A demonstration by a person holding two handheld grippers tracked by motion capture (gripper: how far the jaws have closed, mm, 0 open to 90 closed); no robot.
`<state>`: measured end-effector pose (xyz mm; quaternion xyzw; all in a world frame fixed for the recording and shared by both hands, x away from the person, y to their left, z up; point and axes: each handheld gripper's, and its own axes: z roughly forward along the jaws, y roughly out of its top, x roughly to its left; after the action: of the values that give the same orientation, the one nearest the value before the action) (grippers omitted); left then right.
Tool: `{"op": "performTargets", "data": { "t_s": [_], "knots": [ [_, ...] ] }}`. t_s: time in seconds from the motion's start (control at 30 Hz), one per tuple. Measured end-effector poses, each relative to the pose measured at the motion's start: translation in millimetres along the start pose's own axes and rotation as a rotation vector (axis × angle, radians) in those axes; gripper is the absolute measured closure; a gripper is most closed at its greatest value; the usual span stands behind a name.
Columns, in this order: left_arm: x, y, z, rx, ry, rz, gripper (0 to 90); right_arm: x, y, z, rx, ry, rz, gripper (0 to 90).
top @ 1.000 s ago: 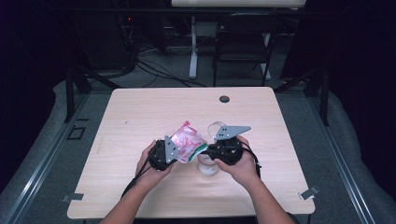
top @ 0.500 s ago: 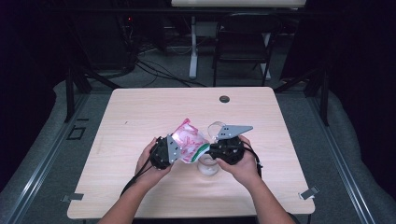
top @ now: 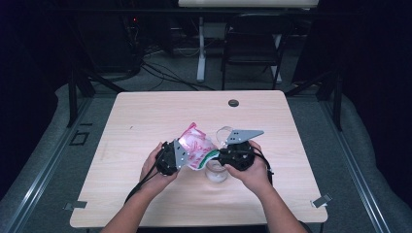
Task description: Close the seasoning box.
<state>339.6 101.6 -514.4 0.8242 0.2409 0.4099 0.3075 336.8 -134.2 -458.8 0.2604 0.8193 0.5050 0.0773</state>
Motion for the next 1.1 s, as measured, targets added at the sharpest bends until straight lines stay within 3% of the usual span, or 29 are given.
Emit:
{"op": "performTargets", "data": {
  "t_s": [0.3, 1.1],
  "knots": [
    [3.5, -0.2, -0.3, 0.009, 0.016, 0.006, 58.2, 1.3, 1.9, -5.5, 0.001, -0.019, -0.011, 70.7],
    [13.1, -3.5, -1.4, 0.038, 0.057, 0.035, 58.4, 8.1, 4.2, -24.4, -0.005, -0.064, -0.075, 59.9]
  ]
}}
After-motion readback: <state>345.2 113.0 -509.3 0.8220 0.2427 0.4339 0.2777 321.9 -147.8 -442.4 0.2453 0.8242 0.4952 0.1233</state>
